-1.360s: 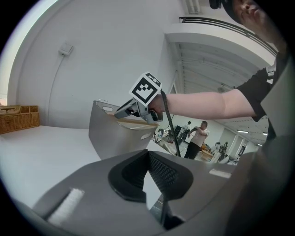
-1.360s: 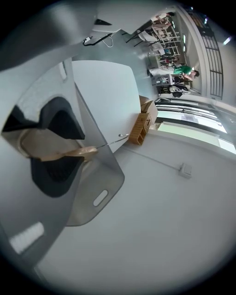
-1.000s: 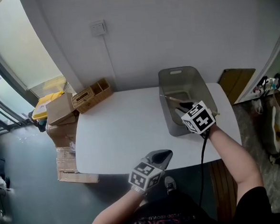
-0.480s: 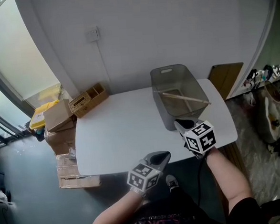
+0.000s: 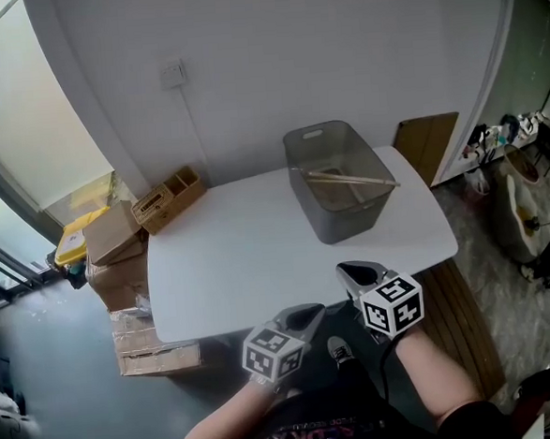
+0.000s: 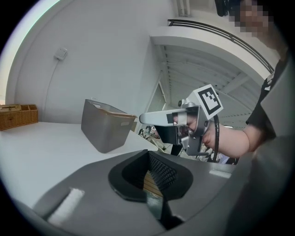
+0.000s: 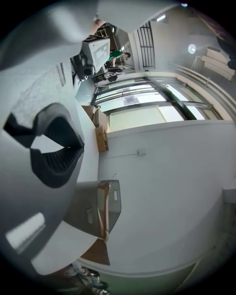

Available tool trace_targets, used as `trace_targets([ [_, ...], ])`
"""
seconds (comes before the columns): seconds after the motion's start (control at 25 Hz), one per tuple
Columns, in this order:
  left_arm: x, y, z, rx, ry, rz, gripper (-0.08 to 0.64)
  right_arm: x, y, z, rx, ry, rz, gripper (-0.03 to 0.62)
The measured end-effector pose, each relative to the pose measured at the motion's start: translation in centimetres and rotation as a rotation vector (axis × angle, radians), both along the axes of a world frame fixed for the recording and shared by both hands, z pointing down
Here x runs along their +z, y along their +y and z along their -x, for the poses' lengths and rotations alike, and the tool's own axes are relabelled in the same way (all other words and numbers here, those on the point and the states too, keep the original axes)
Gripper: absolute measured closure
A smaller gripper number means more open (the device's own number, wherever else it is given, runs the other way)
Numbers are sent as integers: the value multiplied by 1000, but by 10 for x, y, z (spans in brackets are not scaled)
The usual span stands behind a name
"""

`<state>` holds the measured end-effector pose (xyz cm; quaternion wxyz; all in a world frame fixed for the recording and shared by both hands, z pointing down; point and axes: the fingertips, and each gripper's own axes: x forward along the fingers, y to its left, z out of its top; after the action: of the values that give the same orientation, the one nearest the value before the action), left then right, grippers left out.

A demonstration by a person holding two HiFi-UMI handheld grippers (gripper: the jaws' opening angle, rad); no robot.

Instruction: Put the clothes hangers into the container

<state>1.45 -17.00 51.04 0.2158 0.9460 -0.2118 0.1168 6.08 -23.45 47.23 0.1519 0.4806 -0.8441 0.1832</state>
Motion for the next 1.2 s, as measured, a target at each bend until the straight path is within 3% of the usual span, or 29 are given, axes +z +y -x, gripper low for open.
trace_targets([
  [0.2,11,30,14,10,-4,18,555,21,54,19,35,-80,46,590],
  [0.52,28,75,32,28,-4,55,555,58,121,47,49,-119,118,590],
  [1.2,31,113,39,32,13,73,555,80,185,54,48,-142,175,591],
])
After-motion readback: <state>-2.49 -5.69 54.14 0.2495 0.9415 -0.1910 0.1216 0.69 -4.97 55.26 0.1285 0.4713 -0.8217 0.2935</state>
